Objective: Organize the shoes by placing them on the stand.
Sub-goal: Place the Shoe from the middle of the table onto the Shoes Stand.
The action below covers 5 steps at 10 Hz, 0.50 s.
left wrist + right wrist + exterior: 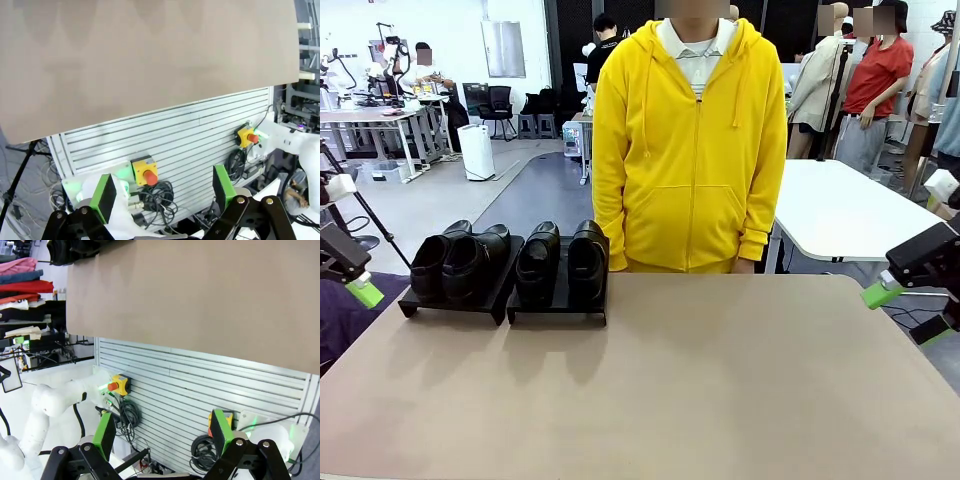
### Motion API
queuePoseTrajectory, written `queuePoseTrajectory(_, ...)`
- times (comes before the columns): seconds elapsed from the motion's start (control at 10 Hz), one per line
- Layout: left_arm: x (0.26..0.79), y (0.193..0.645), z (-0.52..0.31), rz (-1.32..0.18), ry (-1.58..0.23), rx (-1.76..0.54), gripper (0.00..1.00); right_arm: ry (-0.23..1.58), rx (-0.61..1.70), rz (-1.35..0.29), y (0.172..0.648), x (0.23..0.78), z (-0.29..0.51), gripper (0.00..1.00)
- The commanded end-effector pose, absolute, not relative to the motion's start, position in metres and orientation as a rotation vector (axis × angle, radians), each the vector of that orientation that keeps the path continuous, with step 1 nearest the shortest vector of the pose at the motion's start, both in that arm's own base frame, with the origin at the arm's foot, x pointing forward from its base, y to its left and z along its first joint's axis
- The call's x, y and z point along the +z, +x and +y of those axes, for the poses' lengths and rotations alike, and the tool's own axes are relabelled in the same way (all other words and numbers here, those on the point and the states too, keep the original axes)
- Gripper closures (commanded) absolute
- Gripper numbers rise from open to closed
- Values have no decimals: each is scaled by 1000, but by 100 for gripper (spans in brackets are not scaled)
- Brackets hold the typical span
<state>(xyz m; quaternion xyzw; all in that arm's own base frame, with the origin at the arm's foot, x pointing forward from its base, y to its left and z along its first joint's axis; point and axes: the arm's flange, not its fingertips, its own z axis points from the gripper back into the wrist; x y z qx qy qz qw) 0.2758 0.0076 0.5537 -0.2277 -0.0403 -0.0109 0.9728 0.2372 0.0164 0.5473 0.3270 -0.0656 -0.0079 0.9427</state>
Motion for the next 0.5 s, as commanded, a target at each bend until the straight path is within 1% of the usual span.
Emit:
queuePoseTrajectory(0.0,555,276,9,-75,-478,-17,0,694,-26,-133,237,551,18,0)
queuePoseTrajectory(0.4,555,276,9,-75,-478,-17,0,694,-26,-133,237,551,18,0)
